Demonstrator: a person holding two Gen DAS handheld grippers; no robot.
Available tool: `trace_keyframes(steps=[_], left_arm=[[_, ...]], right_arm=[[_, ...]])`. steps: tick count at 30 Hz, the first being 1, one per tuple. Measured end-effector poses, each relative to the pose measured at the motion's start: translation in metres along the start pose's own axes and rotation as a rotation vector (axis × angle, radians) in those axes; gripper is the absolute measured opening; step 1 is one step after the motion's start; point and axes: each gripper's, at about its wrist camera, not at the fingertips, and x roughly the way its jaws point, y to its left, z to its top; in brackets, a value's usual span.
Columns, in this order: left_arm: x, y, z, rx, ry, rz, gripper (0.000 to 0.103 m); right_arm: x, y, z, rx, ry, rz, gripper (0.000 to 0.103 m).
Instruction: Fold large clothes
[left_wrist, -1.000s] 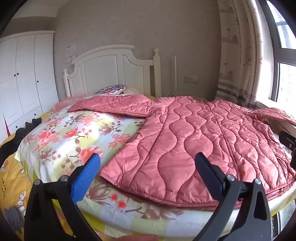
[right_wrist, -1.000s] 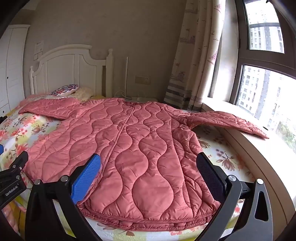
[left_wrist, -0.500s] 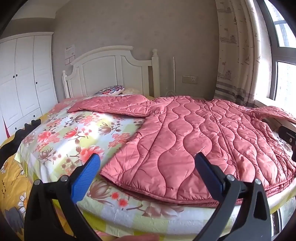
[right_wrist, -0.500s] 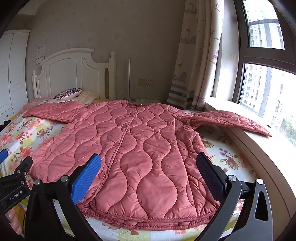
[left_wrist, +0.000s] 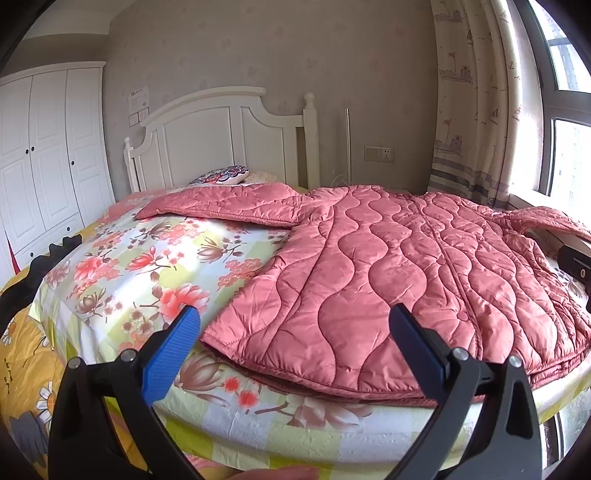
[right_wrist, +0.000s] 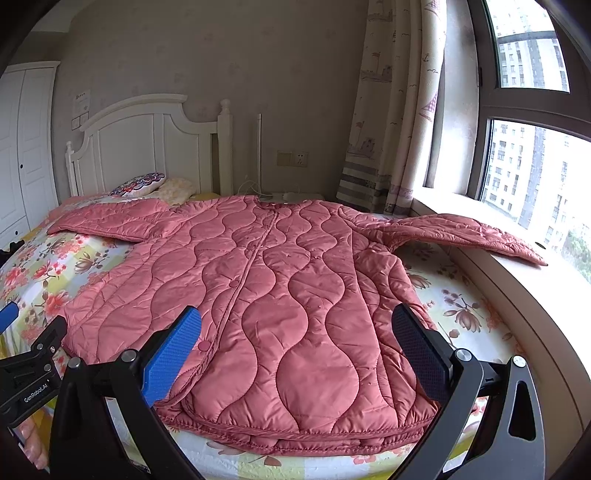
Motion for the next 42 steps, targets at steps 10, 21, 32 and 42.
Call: trace_keyframes(steps=[10,21,32,42], left_arm=[[0.000,0.004,-0.003,-0.004,0.004,-0.002,0.101],[0.000,0.007,-0.006,-0.006,0.007,-0.001,0.101],[0.000,0.010,-0.009,-0.011,0.013,-0.002,0.101],[0.000,0.012,-0.009,-0.012,0.015,-0.002,0.101]], right_arm=[[0.000,0.000,-0.001,0.004,0.000,0.003,0.099],[0.000,0.000,-0.001,0.008,-0.001,0.006,0.099],[0.000,0.000,-0.001,0.010,-0.001,0.008,0.099],[-0.001,0.001,-0.002,0.012,0.000,0.010,0.099]])
